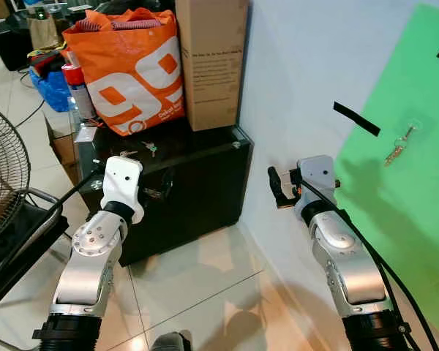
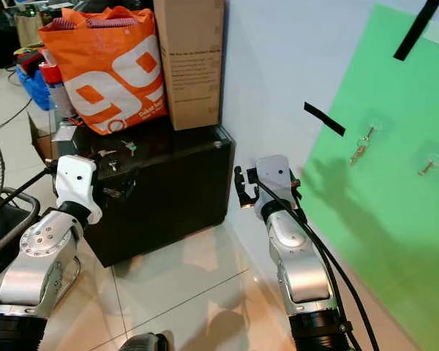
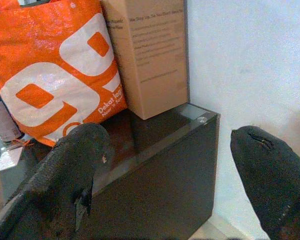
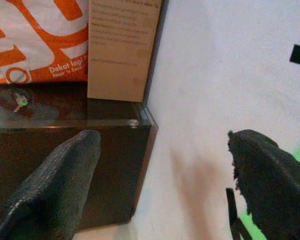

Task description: Hang keys on a hook

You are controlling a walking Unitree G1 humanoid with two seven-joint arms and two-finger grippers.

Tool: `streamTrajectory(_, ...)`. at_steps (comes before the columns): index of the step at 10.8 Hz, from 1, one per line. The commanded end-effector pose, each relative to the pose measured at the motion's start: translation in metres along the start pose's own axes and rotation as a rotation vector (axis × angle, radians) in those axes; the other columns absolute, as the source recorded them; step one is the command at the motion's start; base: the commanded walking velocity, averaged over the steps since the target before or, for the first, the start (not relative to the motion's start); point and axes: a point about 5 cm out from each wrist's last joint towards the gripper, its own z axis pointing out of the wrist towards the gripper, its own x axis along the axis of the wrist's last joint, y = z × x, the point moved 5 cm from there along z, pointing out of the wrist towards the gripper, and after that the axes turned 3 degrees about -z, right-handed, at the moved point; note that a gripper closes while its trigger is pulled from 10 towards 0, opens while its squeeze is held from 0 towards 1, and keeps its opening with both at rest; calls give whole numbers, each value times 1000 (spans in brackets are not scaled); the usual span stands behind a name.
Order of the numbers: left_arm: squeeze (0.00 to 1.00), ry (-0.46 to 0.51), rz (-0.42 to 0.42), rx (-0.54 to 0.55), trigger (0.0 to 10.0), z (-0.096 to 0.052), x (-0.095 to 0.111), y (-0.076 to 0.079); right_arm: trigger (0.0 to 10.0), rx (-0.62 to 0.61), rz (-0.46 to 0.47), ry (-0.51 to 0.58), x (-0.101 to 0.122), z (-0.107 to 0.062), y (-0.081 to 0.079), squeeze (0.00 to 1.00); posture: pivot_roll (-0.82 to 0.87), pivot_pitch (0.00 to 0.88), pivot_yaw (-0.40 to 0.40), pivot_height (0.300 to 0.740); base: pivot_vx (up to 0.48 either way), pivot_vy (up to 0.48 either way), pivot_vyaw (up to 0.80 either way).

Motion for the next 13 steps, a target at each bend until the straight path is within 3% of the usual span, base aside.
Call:
streamTrajectory(1,0,8,-3,-11,10000,2,4,0,10000,-4,-17,7,4,-1,0,1000,-13,0,18,740,255,0,0)
streamTrajectory(5,0,9,-12,-19,10000,2,5,1,10000,7,-31,10,5,-1,-2,1000,-5,0,10,740,297,0,600)
streamTrajectory(13,0,10,-23,-23,10000,2,6,1,10000,-9,-33,-3,3,1,-2,1000,-4,0,8,740,330,0,0)
